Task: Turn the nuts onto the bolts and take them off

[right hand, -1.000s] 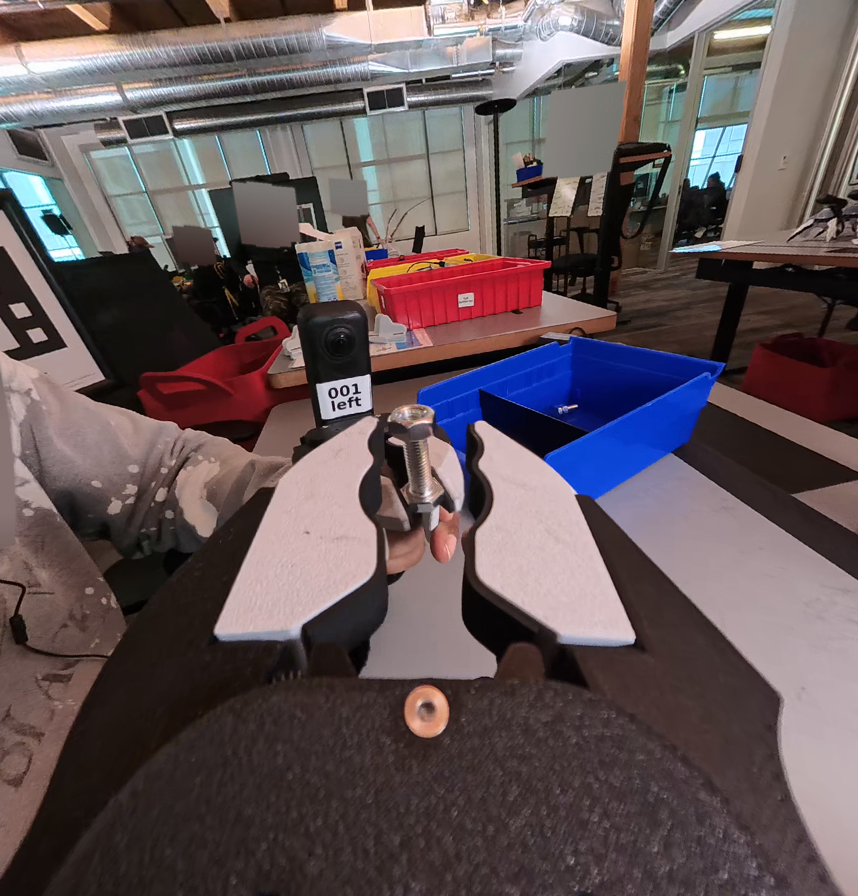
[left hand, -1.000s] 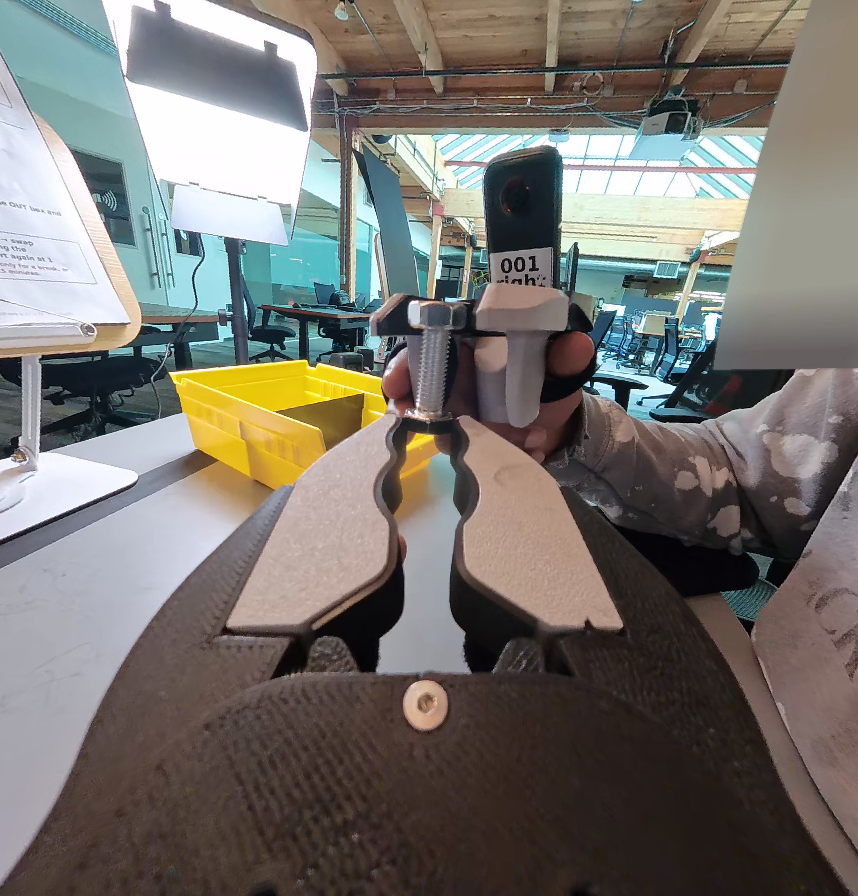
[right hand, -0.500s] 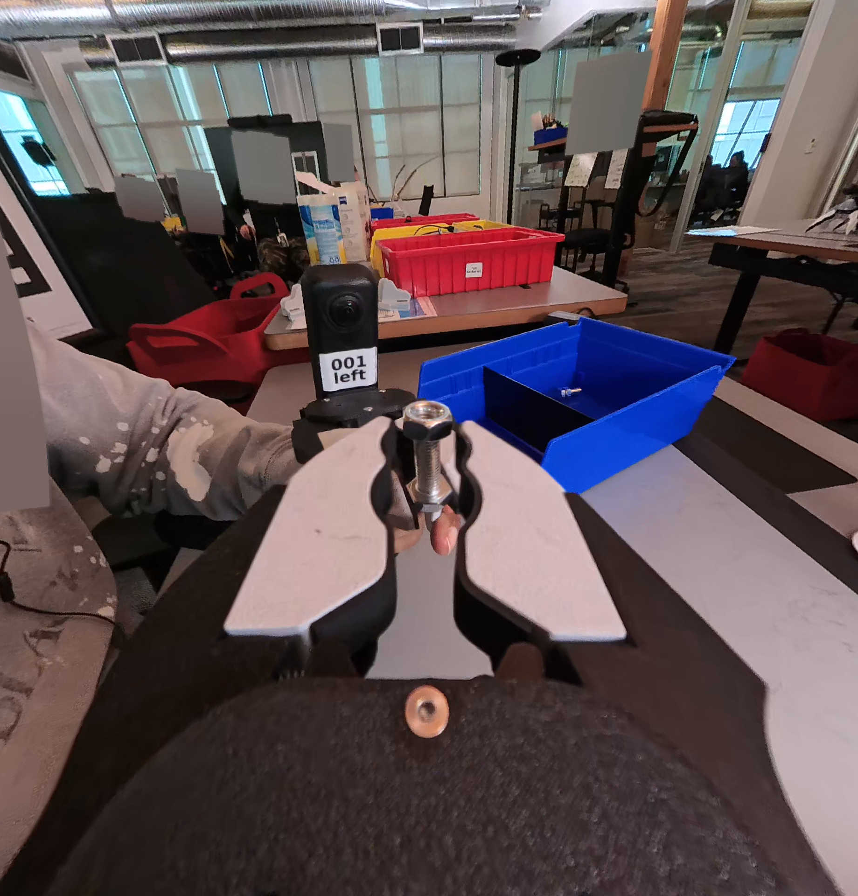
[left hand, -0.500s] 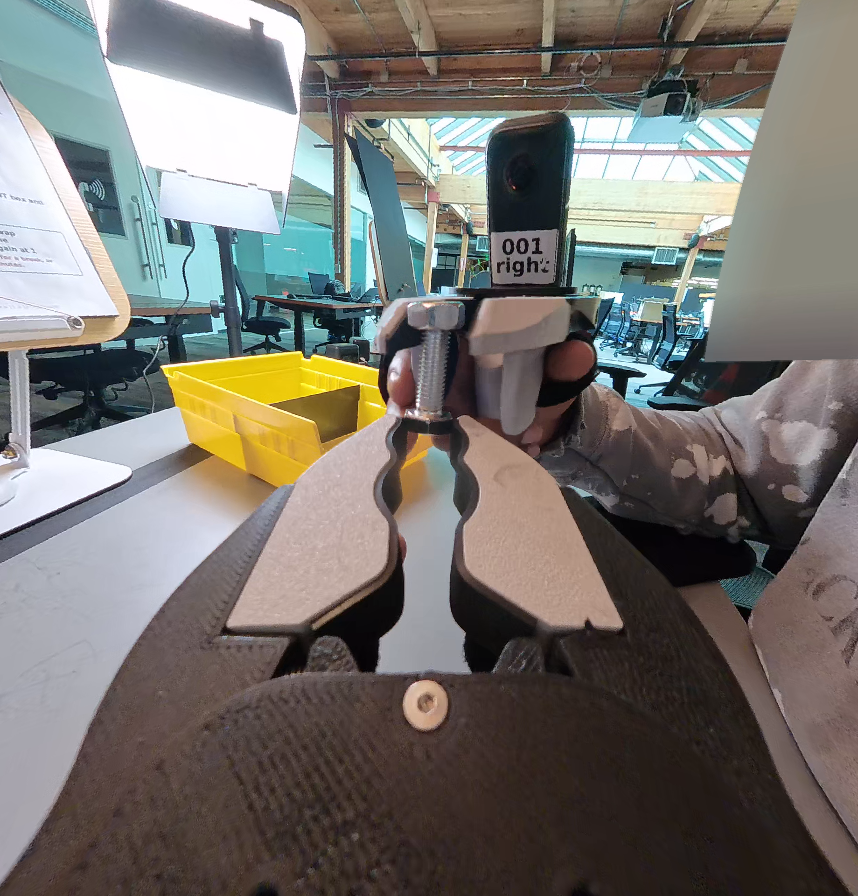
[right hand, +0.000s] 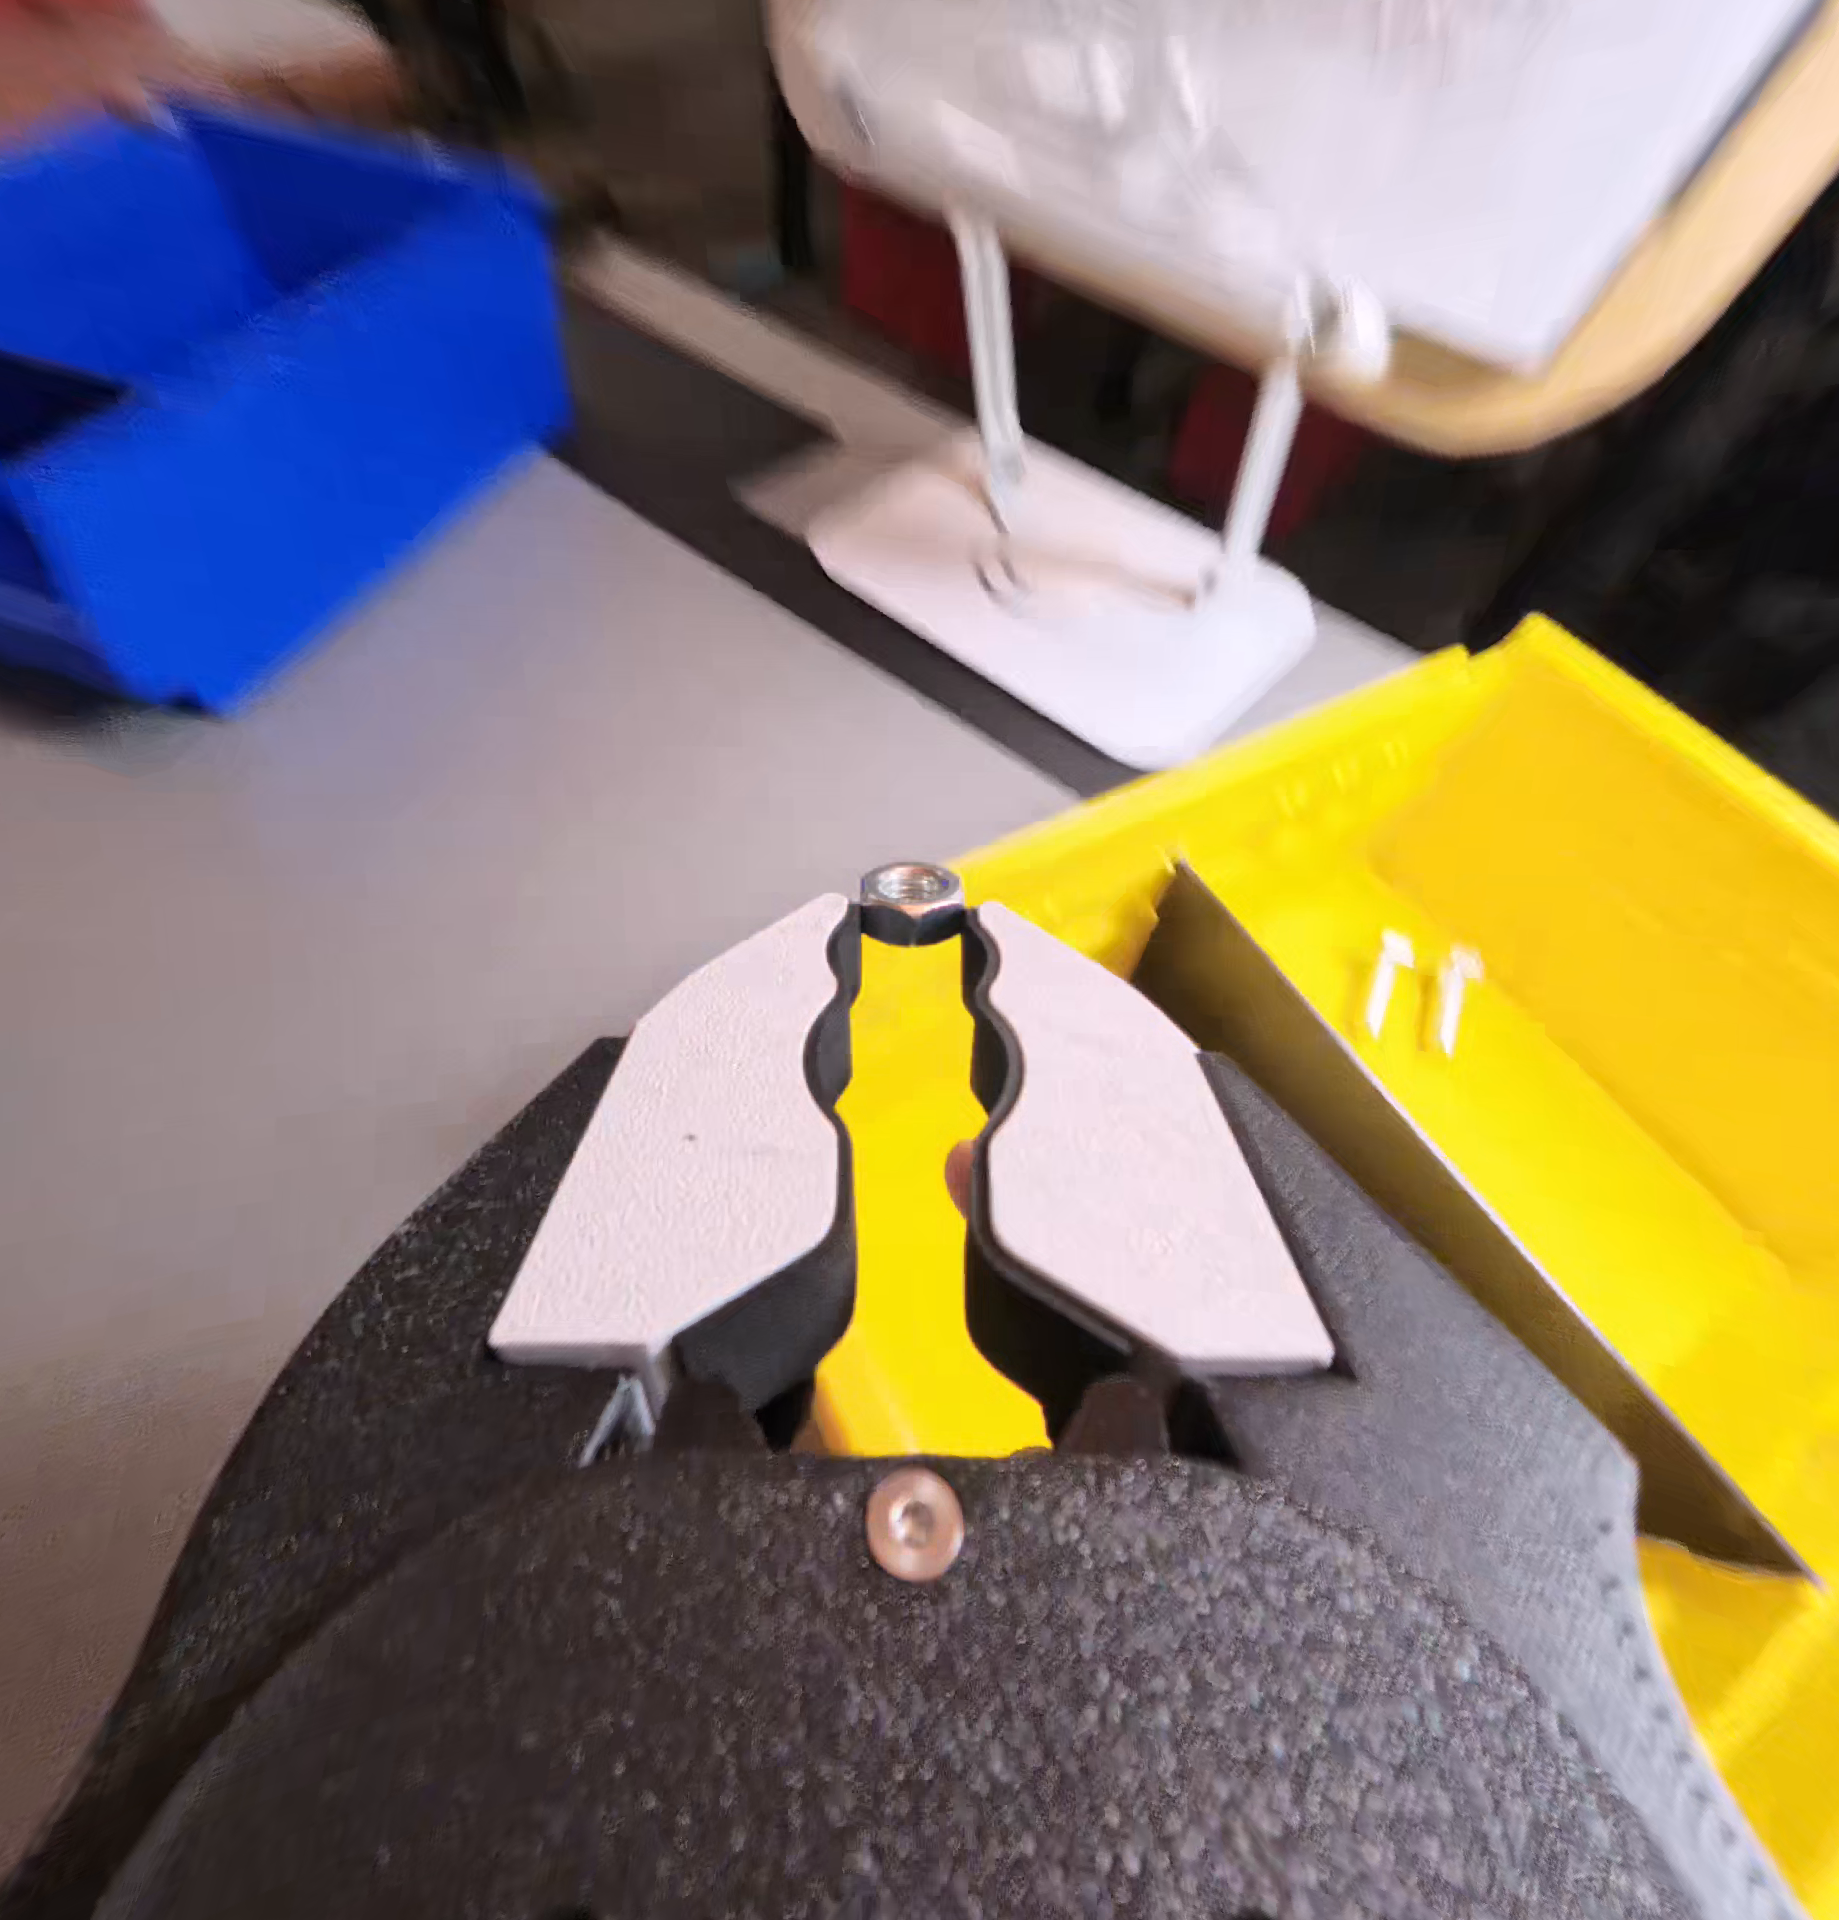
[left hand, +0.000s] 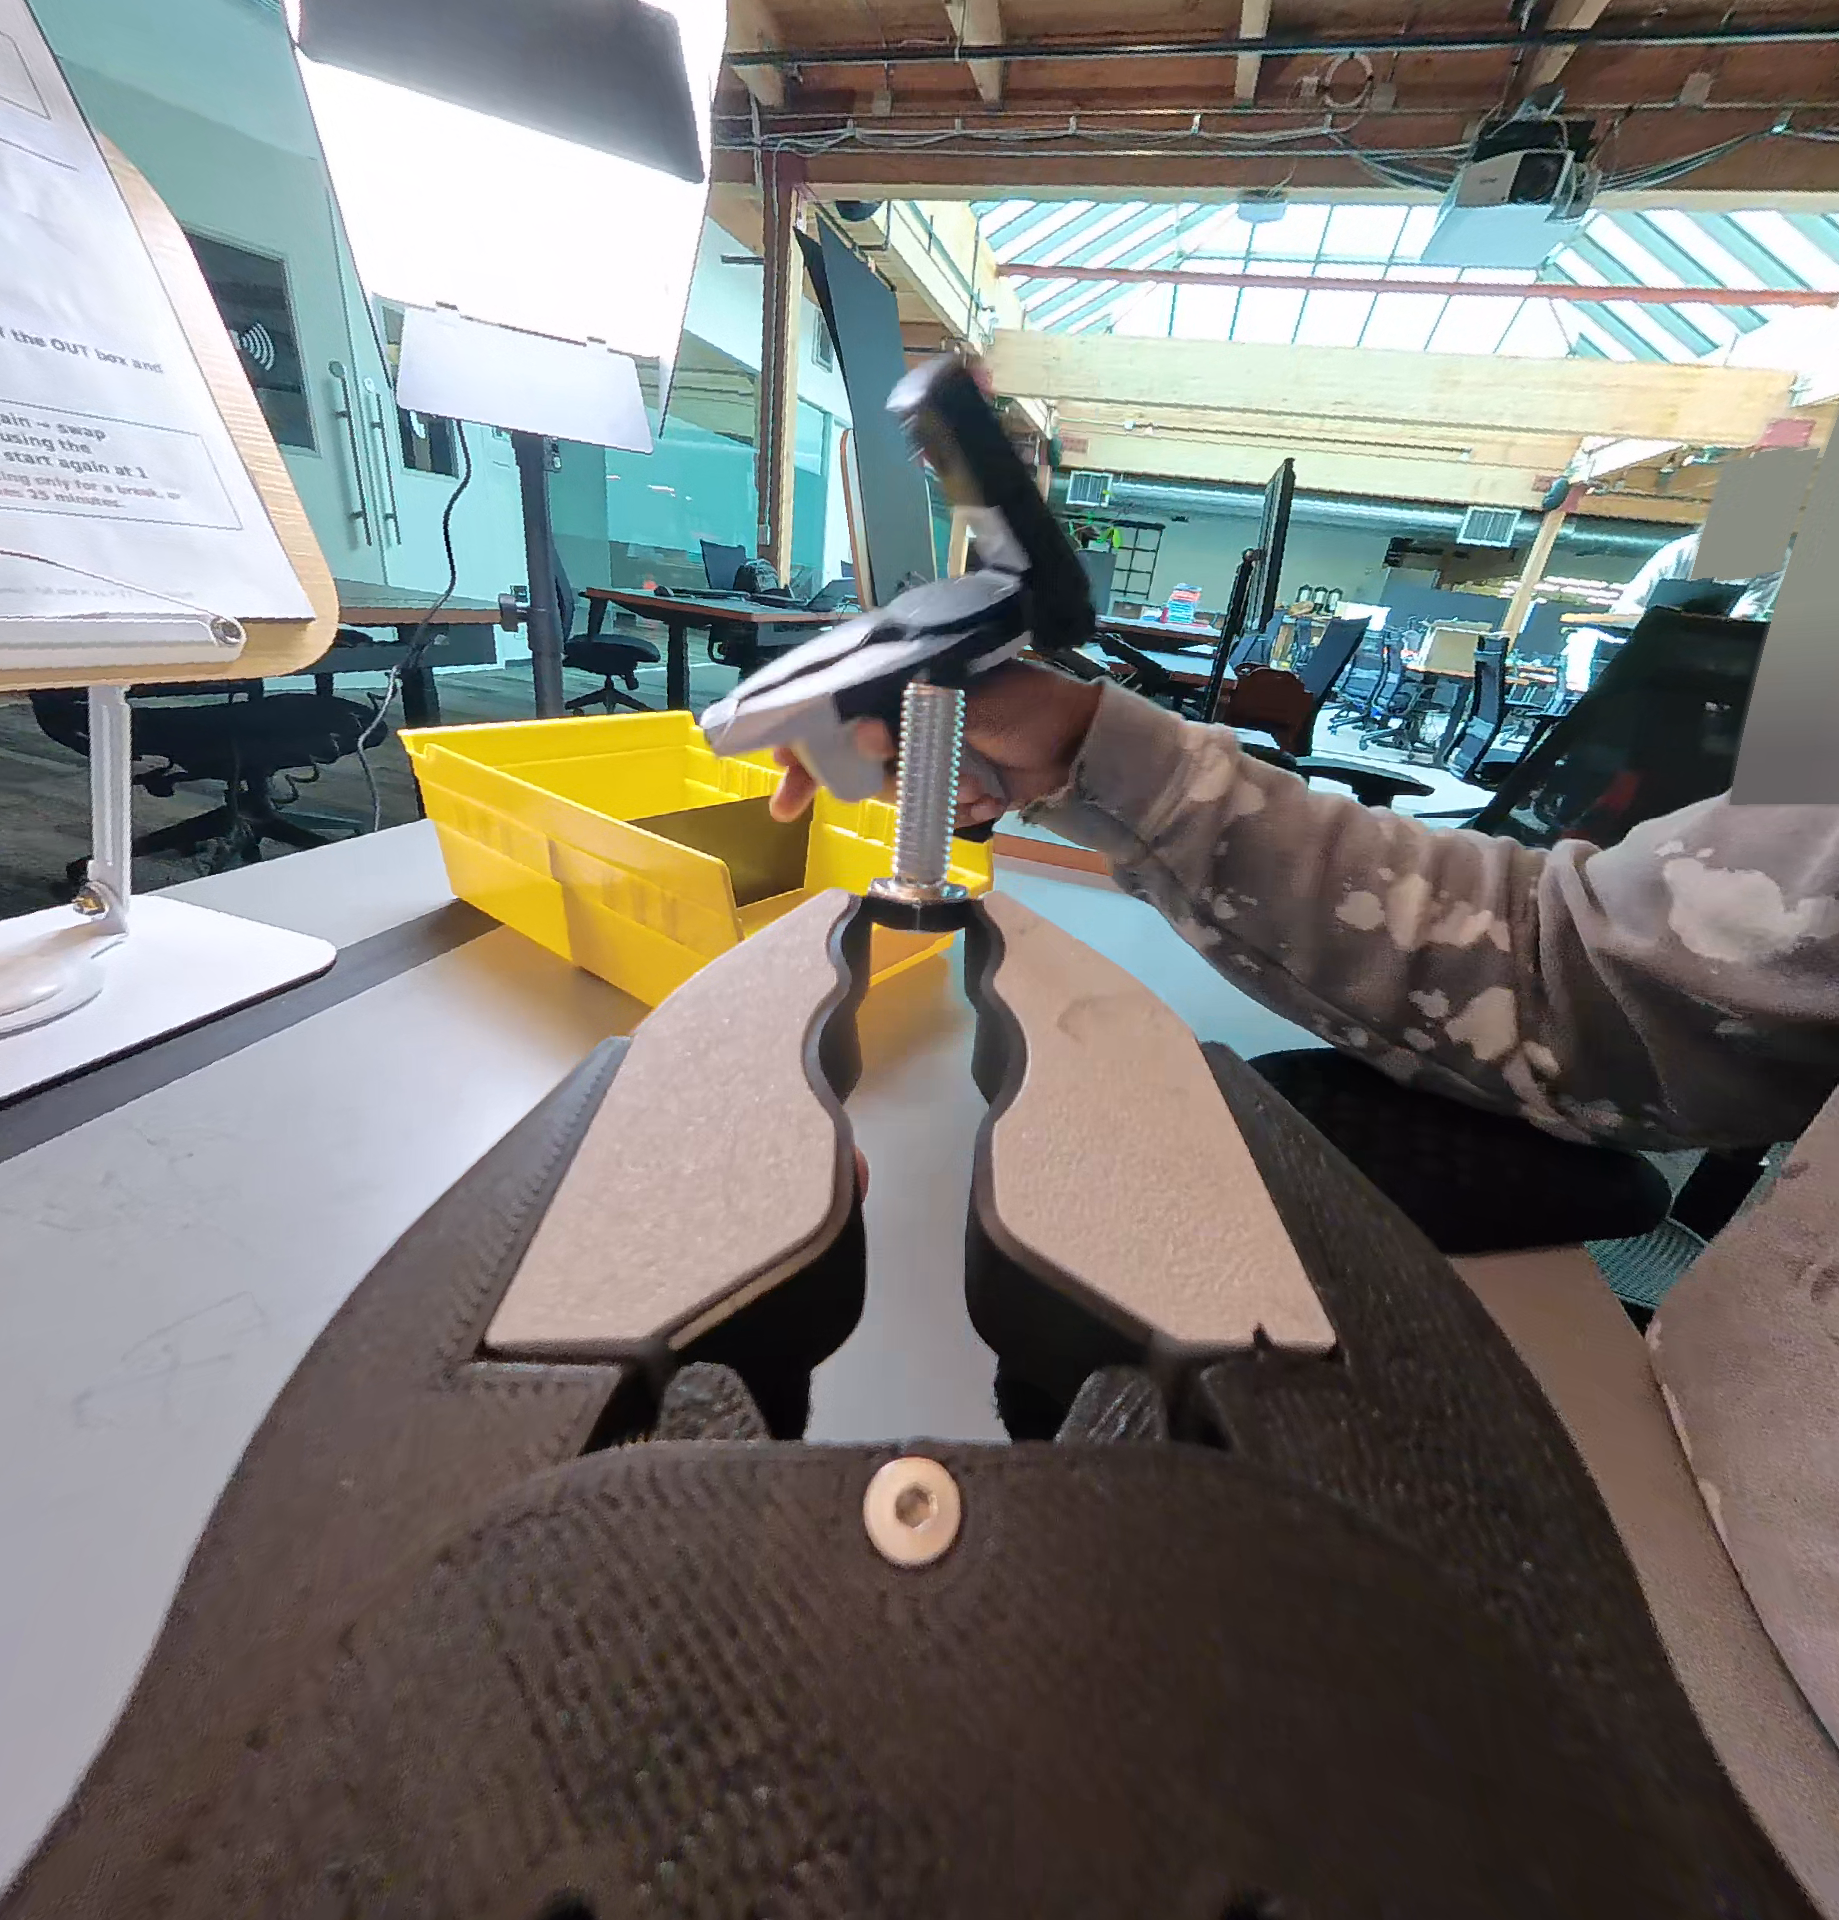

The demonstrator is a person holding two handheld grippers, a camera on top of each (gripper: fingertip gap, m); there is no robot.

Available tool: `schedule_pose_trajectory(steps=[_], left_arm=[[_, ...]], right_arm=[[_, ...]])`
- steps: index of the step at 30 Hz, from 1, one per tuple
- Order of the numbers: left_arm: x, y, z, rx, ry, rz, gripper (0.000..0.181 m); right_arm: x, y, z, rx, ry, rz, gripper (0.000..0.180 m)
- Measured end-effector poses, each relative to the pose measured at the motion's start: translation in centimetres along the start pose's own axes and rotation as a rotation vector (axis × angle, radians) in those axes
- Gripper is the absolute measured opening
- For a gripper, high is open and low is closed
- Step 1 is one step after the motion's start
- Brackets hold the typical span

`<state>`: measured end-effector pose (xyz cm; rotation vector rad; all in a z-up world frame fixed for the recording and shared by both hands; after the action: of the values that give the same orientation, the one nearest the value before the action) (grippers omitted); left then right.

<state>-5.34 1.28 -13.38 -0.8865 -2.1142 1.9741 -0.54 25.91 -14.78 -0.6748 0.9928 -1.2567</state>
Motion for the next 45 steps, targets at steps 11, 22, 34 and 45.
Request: schedule_pose_trajectory(steps=[11, 22, 34, 45], left_arm=[[0.4, 0.7, 0.0, 0.033, -0.007, 0.008, 0.018], [0.6, 1.6, -0.3, 0.080, -0.006, 0.026, 0.018], [1.4, 7.3, -1.4, 0.426, -0.053, 0.073, 0.018], [-0.4, 10.0, -1.7, 0.610, -0.015, -0.029, 0.018]], right_arm=[[-5.2, 11.5, -6.6, 0.561, -0.030, -0.080, 0.018], [-5.2, 10.3, -2.8, 0.597, 0.028, -0.027, 0.030], [14.3, -3.3, 3.7, -0.041, -0.592, 0.469, 0.026], [21.7, 0.2, 1.2, 0.133, -0.769, 0.711, 0.011]])
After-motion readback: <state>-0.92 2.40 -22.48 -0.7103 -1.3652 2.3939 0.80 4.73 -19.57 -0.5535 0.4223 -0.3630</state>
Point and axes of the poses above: each gripper's, where its closed fingertips meet, z back along the fingers, y out of its underside, x = y × z across the jaws, the point moved 2 cm from there along z, back along the fingers, and after that the axes turned 11 degrees about z, right-handed, at the moved point
